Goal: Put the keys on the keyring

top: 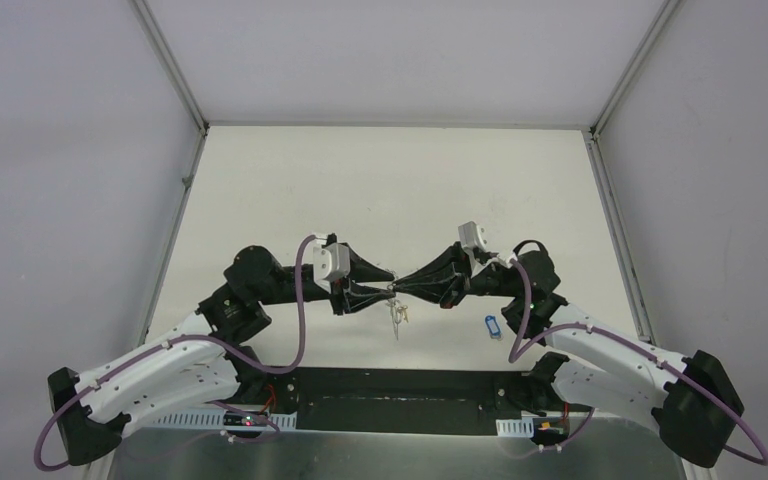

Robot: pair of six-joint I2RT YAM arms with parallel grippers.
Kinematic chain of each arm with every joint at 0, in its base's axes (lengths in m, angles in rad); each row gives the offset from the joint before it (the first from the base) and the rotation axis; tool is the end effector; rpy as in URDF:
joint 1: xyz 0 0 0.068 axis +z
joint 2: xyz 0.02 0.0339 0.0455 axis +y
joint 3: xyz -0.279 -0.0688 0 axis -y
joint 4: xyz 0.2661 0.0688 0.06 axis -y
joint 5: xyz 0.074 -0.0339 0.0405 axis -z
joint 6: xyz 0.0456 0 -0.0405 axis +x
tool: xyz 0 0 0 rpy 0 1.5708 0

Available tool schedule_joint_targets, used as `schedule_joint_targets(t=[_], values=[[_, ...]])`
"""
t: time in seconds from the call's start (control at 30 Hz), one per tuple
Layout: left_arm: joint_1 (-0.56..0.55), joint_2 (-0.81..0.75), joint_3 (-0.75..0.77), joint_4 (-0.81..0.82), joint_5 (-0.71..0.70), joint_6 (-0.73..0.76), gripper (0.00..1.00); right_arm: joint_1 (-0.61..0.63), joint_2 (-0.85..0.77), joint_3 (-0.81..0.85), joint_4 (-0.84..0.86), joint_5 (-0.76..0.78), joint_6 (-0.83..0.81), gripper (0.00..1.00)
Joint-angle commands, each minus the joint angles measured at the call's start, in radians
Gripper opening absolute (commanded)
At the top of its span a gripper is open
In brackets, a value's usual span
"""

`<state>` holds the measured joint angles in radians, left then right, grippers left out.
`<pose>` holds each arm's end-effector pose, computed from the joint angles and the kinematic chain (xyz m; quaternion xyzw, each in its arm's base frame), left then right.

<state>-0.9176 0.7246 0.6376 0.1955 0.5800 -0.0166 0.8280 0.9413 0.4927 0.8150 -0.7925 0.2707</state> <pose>0.0974 -0.1684 0.3472 0.4702 0.4833 -0.4917 0.5509 0.1252 0.1844 0.3157 -0.4495 0.4149 0.5834 0.5342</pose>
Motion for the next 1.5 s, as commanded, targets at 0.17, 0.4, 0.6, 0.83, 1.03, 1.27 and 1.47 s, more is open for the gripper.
schedule_joint_targets(t=[0.17, 0.4, 0.6, 0.83, 1.03, 1.27, 1.47], values=[[-0.01, -0.08, 0.047, -0.122, -0.039, 0.062, 0.28, 0.002, -0.037, 0.003, 0.066, 0.032, -0.007, 0.0], [-0.01, -0.052, 0.045, -0.108, -0.02, 0.036, 0.25, 0.002, -0.032, 0.006, 0.064, 0.032, -0.004, 0.0], [-0.01, -0.007, 0.059, -0.059, -0.005, 0.018, 0.28, 0.002, -0.035, 0.006, 0.058, 0.032, -0.002, 0.0], [-0.01, 0.004, 0.057, -0.005, -0.003, -0.036, 0.29, 0.001, -0.041, 0.004, 0.046, 0.033, -0.002, 0.0], [-0.01, 0.005, 0.056, 0.013, -0.003, -0.055, 0.25, 0.002, -0.042, 0.003, 0.041, 0.033, -0.003, 0.0], [-0.01, 0.011, 0.051, 0.01, 0.01, -0.052, 0.0, 0.002, -0.047, 0.001, 0.036, 0.035, -0.004, 0.0], [-0.01, -0.007, 0.052, -0.021, -0.012, -0.046, 0.0, 0.002, -0.059, -0.005, 0.009, 0.057, 0.003, 0.09]])
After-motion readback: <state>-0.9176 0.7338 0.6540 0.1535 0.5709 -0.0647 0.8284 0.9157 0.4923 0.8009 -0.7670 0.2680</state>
